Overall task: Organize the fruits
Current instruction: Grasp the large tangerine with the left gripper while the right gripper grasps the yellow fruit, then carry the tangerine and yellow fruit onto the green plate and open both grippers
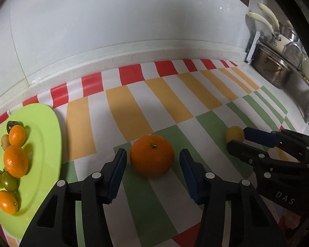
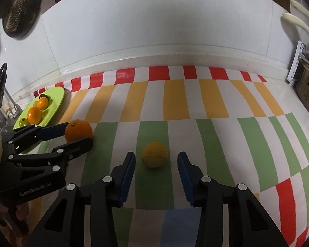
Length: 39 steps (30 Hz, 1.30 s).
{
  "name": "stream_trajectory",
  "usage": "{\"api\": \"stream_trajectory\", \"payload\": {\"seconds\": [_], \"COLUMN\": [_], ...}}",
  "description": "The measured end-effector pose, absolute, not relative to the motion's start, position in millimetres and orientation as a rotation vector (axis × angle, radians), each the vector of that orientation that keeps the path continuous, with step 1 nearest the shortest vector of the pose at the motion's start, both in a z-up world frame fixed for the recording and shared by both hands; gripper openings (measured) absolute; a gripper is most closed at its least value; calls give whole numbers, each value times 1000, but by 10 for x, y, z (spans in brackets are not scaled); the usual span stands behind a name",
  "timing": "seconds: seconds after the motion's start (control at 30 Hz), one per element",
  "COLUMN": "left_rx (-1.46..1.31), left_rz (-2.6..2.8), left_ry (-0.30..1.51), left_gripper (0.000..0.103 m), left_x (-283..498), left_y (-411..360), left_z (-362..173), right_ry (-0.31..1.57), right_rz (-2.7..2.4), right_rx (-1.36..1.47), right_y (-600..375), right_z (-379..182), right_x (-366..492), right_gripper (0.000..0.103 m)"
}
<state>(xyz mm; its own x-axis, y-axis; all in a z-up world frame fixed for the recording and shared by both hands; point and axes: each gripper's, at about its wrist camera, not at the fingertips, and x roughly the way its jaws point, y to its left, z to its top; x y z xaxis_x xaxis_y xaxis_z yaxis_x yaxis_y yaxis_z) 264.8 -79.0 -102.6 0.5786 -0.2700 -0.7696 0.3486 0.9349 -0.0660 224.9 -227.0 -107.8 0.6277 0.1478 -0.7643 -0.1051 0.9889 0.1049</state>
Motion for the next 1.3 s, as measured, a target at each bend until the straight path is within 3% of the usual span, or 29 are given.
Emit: {"api": "stream_trajectory", "payload": {"seconds": [0.17, 0.33, 1.3], "left_rx": [84, 80, 55], "left_rz": [-365, -368, -289], "left_ry": [887, 895, 727], "left_gripper": [42, 41, 41], "left_x": [2662, 2675, 1905], "left_y": [-779, -783, -359], "left_z": [-1029, -1022, -199], "right_ry": [882, 881, 721], "right_rz": [149, 150, 247], "right_rx": [46, 38, 7], "right_y": [-2244, -2227, -1926], "right_z": [-1102, -1105, -347], "right_x": [2265, 2290, 1817], "right_gripper": [37, 29, 29]}}
